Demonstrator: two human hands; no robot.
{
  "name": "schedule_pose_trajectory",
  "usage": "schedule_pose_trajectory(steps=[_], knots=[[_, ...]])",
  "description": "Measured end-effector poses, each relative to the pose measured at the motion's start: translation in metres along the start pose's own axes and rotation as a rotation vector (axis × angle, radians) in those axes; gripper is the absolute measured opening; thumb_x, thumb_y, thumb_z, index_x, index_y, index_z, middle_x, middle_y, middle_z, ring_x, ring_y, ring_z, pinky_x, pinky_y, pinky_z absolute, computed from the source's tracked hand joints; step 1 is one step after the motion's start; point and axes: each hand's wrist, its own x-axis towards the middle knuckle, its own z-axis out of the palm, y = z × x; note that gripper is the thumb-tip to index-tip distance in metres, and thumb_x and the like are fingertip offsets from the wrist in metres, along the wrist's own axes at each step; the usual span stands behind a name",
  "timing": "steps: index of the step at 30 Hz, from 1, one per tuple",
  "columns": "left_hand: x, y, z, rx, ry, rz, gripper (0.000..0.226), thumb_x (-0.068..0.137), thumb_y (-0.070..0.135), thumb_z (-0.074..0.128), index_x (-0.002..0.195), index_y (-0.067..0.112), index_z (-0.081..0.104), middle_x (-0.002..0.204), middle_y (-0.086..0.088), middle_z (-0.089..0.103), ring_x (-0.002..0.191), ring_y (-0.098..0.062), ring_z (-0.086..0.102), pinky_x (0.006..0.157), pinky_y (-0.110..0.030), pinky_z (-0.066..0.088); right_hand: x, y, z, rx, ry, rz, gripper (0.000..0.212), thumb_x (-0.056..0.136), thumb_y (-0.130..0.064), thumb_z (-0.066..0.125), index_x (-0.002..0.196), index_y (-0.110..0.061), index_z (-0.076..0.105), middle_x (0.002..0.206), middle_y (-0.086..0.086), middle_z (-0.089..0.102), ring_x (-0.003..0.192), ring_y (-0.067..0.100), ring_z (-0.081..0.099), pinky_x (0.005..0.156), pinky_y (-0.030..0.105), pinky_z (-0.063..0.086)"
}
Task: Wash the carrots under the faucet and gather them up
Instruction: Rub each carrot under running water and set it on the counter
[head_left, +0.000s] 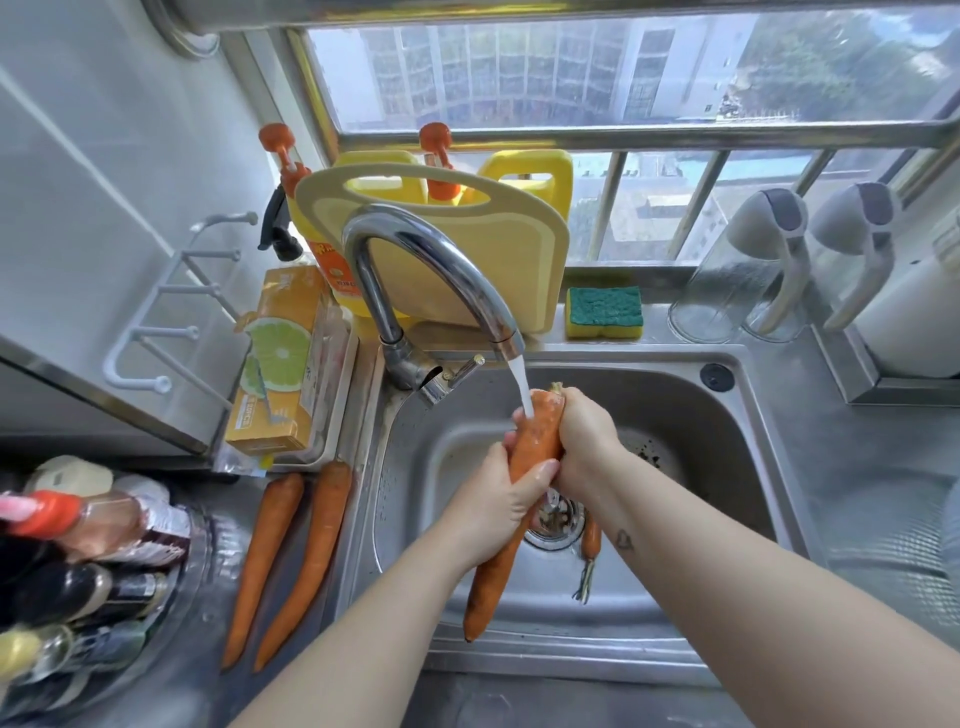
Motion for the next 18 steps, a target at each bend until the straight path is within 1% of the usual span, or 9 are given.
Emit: schedule_pose_trajectory(steps=[3,5,7,9,10,12,15,16,18], knots=[[-0.005,-0.001,-0.006,0.092,0.005,0.073,0.029,0.078,0.056,0.053,0.091,0.031,0.05,0.073,0.01,0.059,0.061,-0.003,0.057,0.063,-0.022,0.046,-0.004,-0.004,-0.002,0.083,-0.15,0.031,0.038,0.098,-0.025,0.038,0.072,-0.007,0.059,0.056,0.01,0.061,0.058,0.023,0.054,0.064,0.032,0.049],[-0.007,-0.003,-0.008,0.134,0.013,0.072,0.019,0.085,0.045,0.057,0.099,0.035,0.05,0.084,0.016,0.061,0.074,0.001,0.059,0.067,-0.018,0.045,-0.008,-0.003,-0.007,0.005,-0.225,-0.018,0.035,0.099,-0.024,0.04,0.079,-0.006,0.062,0.065,0.008,0.065,0.066,0.021,0.058,0.068,0.031,0.05],[-0.009,-0.005,-0.009,0.133,0.027,0.065,0.026,0.089,0.032,0.061,0.113,0.032,0.05,0.095,0.02,0.06,0.087,0.004,0.057,0.072,-0.012,0.042,-0.013,0.0,-0.011,-0.052,-0.286,-0.064,0.029,0.1,-0.02,0.041,0.089,-0.003,0.063,0.078,0.009,0.066,0.077,0.019,0.059,0.08,0.029,0.05],[-0.009,-0.006,-0.009,0.126,0.031,0.065,0.031,0.089,0.025,0.062,0.117,0.028,0.049,0.093,0.02,0.059,0.081,0.012,0.054,0.066,-0.003,0.038,-0.015,0.0,-0.014,-0.088,-0.316,-0.087,0.03,0.1,-0.018,0.04,0.092,-0.002,0.065,0.088,0.01,0.066,0.087,0.019,0.059,0.089,0.028,0.047],[-0.009,-0.004,-0.009,0.125,0.032,0.066,0.03,0.089,0.023,0.062,0.116,0.028,0.049,0.091,0.019,0.058,0.076,0.014,0.054,0.064,-0.001,0.037,-0.016,0.0,-0.015,-0.113,-0.325,-0.095,0.031,0.1,-0.019,0.04,0.093,-0.003,0.066,0.091,0.01,0.067,0.09,0.018,0.059,0.09,0.028,0.047],[-0.009,-0.001,-0.01,0.113,0.04,0.058,0.028,0.089,0.018,0.061,0.111,0.029,0.049,0.089,0.016,0.059,0.072,0.014,0.054,0.061,0.0,0.038,-0.018,-0.001,-0.012,-0.179,-0.346,-0.111,0.032,0.101,-0.02,0.038,0.096,-0.005,0.066,0.096,0.008,0.068,0.092,0.016,0.06,0.086,0.027,0.047],[-0.007,0.005,-0.013,0.073,0.068,0.032,0.022,0.09,0.017,0.059,0.108,0.027,0.05,0.092,-0.009,0.064,0.073,-0.011,0.057,0.055,-0.006,0.041,-0.021,-0.004,-0.006,-0.197,-0.375,-0.133,0.031,0.101,-0.019,0.037,0.098,-0.005,0.064,0.101,0.009,0.065,0.09,0.014,0.06,0.081,0.025,0.047],[-0.006,0.005,-0.015,0.076,0.08,0.029,0.022,0.09,0.02,0.06,0.11,0.026,0.052,0.099,-0.01,0.067,0.08,-0.014,0.059,0.06,-0.009,0.044,-0.022,-0.004,-0.004,-0.177,-0.379,-0.139,0.029,0.1,-0.017,0.038,0.098,-0.005,0.064,0.101,0.01,0.064,0.088,0.014,0.059,0.081,0.025,0.047],[-0.002,0.006,-0.019,0.09,0.087,0.014,0.025,0.089,0.026,0.061,0.113,0.025,0.054,0.106,0.001,0.067,0.094,-0.01,0.061,0.072,-0.017,0.044,-0.023,-0.007,-0.003,-0.178,-0.38,-0.176,0.025,0.097,-0.013,0.041,0.093,-0.007,0.065,0.099,0.011,0.06,0.083,0.015,0.057,0.077,0.025,0.045]])
